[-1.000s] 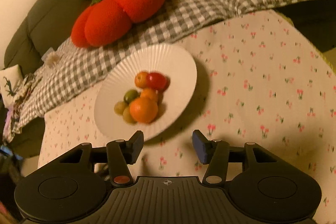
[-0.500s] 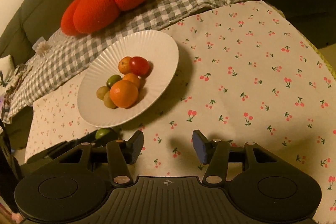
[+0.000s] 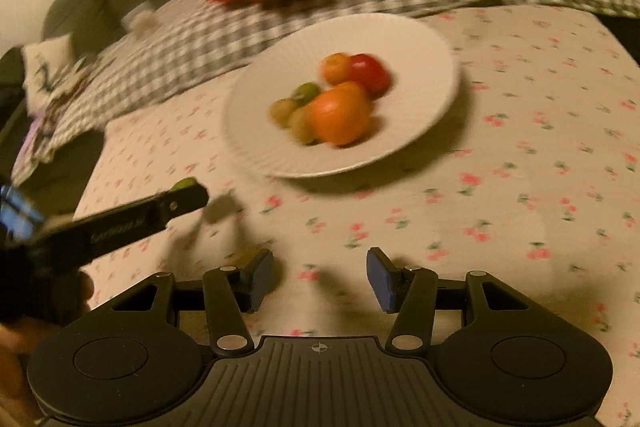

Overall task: Organize fruits
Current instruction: 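Grasp a dark green-yellow fruit with the right tool while the left tool holds the lime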

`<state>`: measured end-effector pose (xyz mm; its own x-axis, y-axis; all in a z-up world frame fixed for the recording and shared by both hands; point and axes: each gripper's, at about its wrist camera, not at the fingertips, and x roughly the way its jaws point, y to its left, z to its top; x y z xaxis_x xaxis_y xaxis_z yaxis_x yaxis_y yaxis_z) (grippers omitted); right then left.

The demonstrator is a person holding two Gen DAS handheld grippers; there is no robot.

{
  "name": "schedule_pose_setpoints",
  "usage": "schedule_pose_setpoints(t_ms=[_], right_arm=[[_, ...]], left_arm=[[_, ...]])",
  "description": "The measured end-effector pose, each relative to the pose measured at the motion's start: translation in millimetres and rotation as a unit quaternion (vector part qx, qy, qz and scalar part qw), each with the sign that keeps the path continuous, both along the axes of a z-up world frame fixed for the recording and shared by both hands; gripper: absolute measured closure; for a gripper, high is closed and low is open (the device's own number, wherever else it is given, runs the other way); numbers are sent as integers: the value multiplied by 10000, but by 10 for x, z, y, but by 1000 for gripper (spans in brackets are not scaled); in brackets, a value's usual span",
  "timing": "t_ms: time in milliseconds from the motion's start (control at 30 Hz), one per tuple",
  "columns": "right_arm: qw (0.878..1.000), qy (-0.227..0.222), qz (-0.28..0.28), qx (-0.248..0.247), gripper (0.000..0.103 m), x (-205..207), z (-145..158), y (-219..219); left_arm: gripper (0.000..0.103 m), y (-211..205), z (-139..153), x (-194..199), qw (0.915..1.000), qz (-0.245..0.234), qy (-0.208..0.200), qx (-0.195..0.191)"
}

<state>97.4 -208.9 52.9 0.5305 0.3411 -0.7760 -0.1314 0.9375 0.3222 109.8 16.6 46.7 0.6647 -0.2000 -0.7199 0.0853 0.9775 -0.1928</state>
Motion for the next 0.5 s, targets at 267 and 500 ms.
schedule_pose_setpoints(t_ms=[267,500], right_arm=[[9979,-173,595,-166,52,-25,-76,400],[9952,-319,773,-512,76,-26,-153,566]], left_arm=[[72,146,12,-93,9994,214,153,214],[72,211,59,-117,9992,252,99,279]])
